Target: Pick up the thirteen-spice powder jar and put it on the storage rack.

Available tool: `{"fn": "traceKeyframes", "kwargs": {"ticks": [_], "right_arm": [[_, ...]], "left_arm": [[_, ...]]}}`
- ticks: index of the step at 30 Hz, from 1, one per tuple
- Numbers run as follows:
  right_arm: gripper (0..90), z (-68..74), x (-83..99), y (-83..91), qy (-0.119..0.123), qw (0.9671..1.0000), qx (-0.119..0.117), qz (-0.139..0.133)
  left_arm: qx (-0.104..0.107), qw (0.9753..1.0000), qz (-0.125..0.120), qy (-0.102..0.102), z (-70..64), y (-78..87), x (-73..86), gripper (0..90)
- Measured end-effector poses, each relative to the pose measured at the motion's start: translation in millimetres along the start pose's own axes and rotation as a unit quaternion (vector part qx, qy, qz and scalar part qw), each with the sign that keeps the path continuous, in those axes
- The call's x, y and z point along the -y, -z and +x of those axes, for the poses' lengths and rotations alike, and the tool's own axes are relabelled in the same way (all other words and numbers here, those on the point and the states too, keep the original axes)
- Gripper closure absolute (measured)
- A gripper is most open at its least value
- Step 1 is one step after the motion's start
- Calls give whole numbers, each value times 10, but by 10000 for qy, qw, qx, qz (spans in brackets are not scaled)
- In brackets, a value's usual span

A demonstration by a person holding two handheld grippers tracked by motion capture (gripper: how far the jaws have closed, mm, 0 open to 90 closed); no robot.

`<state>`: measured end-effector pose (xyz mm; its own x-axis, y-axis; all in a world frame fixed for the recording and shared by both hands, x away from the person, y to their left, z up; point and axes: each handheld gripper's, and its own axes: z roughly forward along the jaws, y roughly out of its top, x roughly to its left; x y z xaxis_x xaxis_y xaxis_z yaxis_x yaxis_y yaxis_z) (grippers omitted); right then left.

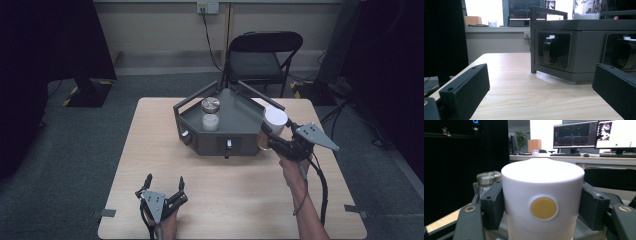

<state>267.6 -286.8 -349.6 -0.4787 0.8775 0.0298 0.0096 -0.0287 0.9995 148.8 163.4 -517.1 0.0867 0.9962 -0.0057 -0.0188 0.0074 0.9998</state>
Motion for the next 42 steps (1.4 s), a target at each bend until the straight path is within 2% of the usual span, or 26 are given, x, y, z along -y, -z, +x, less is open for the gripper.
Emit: {"fn": "traceKeyframes", "kwargs": {"ticks": [8,11,15,24,35,39,42], "right_arm": [[303,-21,-156,-272,-82,10000,2,-17],[302,24,-190,-378,-49,9999,114,15],[302,67,-190,-522,-153,9996,239,16],[302,172,-157,-816,20,9981,594,173],[302,220,-51,-971,-62,9962,818,286],[302,254,-28,-994,59,9958,852,345],[302,266,-9,-997,43,9958,847,340]], "left_arm": [[-1,10000,-1,1,0,0,0,6],[-4,10000,1,1,-1,0,-1,6],[-4,10000,-3,4,-1,1,1,6],[-5,10000,-2,3,-2,0,1,6],[-4,10000,-5,5,-1,1,2,6],[-4,10000,-4,6,-1,2,2,6],[-4,10000,-4,4,-1,1,2,6]]}}
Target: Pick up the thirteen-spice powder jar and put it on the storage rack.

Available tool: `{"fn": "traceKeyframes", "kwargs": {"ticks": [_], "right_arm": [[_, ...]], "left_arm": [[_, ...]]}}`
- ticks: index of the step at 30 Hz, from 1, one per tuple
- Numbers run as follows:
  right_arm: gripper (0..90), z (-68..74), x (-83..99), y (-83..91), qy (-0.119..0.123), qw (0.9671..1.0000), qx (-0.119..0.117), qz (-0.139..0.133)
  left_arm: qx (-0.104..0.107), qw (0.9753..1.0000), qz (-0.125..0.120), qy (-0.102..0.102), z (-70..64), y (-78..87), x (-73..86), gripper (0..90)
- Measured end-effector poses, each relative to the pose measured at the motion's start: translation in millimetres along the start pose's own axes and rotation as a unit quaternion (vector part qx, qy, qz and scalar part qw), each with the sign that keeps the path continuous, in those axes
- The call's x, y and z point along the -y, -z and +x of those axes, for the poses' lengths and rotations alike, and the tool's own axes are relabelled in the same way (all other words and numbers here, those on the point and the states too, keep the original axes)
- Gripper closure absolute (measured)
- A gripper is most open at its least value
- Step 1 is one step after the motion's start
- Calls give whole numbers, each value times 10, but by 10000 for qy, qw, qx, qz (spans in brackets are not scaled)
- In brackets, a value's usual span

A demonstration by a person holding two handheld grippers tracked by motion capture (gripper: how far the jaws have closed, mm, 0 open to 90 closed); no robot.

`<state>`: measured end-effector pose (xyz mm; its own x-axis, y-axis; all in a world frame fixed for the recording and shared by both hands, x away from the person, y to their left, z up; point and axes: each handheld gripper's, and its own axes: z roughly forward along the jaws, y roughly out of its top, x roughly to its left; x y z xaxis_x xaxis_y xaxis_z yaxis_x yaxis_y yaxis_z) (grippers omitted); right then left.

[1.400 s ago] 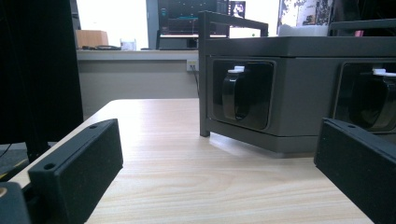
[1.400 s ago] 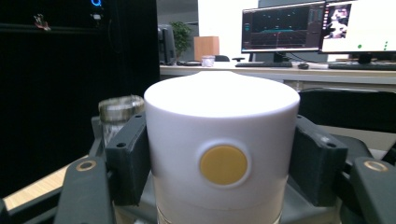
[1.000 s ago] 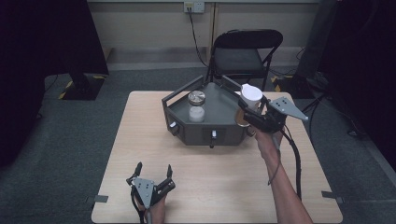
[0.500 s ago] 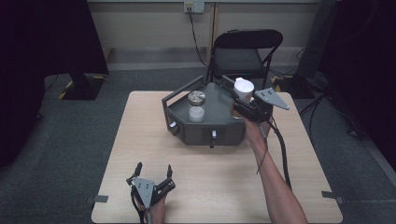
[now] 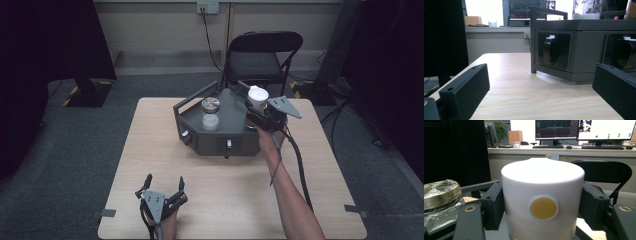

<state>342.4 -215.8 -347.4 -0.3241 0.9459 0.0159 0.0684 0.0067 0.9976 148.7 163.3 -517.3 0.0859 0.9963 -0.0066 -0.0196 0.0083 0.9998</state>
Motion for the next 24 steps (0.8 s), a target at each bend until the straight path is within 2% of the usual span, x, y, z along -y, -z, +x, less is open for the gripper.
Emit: {"fn": "traceKeyframes", "kwargs": {"ticks": [8,16,24], "right_arm": [[301,56,34,-15,95,10000,27,3],[301,43,108,-3,24,10000,71,0],[301,49,106,5,67,9999,106,9]], "left_arm": [[1,10000,-1,-2,1,0,0,5],[2,10000,1,-1,1,0,0,4],[1,10000,0,-3,0,0,0,4]]}}
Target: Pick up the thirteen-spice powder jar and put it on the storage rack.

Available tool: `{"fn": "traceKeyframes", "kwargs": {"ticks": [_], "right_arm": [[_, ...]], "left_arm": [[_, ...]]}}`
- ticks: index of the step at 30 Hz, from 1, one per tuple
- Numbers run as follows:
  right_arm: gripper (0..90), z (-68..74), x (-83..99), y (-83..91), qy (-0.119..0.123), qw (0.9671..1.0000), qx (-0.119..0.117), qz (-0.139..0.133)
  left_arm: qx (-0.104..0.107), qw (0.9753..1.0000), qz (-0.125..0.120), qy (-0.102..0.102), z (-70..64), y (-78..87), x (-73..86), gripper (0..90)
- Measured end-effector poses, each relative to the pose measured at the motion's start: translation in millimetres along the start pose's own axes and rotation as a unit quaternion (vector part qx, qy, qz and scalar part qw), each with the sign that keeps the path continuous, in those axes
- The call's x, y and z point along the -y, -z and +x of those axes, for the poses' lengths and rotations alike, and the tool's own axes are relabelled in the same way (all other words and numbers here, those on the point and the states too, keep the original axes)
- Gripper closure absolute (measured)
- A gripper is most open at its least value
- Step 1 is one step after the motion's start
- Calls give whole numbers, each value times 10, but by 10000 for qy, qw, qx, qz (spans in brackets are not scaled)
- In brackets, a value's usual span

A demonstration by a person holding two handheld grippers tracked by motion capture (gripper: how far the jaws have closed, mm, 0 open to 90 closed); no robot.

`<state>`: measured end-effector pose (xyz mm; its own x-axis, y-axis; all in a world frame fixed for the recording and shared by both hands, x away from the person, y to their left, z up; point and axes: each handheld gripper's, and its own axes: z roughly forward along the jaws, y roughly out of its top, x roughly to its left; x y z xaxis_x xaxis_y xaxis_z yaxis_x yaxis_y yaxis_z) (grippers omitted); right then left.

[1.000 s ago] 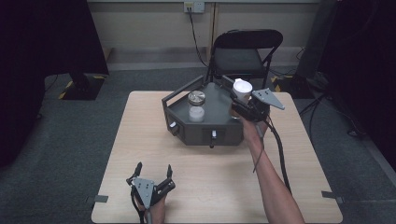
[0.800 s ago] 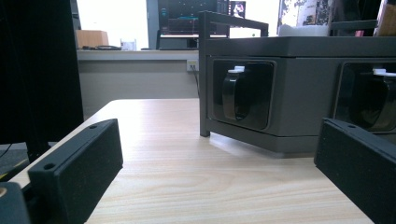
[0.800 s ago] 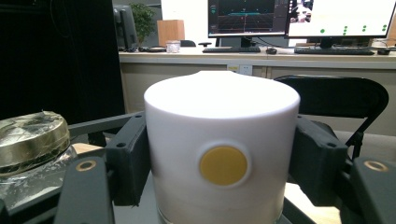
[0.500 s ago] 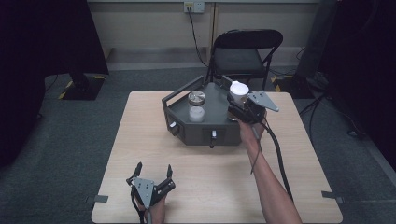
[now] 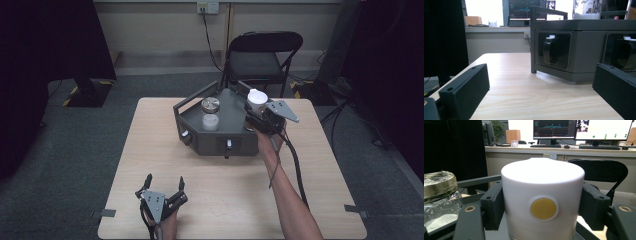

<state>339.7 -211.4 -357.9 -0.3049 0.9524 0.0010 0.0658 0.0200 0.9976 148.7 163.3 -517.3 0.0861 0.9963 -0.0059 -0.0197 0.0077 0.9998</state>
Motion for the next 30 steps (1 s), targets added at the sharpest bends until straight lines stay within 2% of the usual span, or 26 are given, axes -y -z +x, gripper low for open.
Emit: {"fn": "traceKeyframes", "kwargs": {"ticks": [20,22,26,30], "right_arm": [[293,28,0,-3,-14,10000,52,9],[187,41,17,-3,-97,9999,118,-69],[21,-4,38,-10,-358,9990,58,-257],[0,-1,16,-30,-434,9987,220,-155]], "left_arm": [[-2,10000,1,5,0,0,0,5],[-3,10000,-2,7,0,0,1,5],[3,10000,3,5,1,-1,-1,5],[-1,10000,1,5,0,-1,0,5]]}}
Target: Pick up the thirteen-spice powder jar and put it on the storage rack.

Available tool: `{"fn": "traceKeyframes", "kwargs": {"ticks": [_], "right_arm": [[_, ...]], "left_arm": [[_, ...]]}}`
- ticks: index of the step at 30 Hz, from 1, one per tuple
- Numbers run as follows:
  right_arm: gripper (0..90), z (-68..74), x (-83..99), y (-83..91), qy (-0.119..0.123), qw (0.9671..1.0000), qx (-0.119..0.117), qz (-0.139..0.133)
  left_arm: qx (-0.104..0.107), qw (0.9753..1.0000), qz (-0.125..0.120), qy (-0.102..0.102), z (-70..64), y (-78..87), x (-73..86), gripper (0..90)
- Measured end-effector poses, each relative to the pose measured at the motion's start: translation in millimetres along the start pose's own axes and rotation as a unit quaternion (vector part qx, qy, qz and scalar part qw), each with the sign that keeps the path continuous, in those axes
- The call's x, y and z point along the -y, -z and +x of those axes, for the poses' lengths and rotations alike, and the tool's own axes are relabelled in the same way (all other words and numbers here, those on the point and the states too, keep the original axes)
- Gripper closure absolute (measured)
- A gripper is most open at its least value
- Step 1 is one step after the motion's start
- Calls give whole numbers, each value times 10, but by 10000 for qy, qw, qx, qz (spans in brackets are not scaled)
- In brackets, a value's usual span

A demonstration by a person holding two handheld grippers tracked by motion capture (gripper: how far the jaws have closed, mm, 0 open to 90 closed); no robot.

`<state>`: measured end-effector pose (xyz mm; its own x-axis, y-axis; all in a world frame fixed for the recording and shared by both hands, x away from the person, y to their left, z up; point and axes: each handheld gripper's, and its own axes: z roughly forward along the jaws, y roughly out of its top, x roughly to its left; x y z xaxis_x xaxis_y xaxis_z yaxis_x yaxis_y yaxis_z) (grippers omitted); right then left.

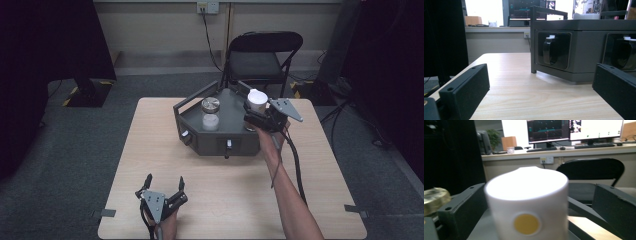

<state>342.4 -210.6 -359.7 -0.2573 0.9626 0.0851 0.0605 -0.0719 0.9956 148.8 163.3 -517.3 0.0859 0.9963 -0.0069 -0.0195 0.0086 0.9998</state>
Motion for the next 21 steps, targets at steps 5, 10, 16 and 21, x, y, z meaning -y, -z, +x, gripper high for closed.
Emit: {"fn": "traceKeyframes", "kwargs": {"ticks": [5,10,16,21], "right_arm": [[0,1,-36,17,132,9998,36,126],[0,24,-54,66,242,9997,-2,61],[0,38,-100,151,157,9998,13,124],[0,19,-72,274,146,9999,-62,-8]], "left_arm": [[1,10000,5,-4,-1,-1,-2,5],[1,10000,3,-2,-1,-1,-1,5],[-1,10000,-3,2,0,1,1,5],[-4,10000,2,-3,-2,0,-1,5]]}}
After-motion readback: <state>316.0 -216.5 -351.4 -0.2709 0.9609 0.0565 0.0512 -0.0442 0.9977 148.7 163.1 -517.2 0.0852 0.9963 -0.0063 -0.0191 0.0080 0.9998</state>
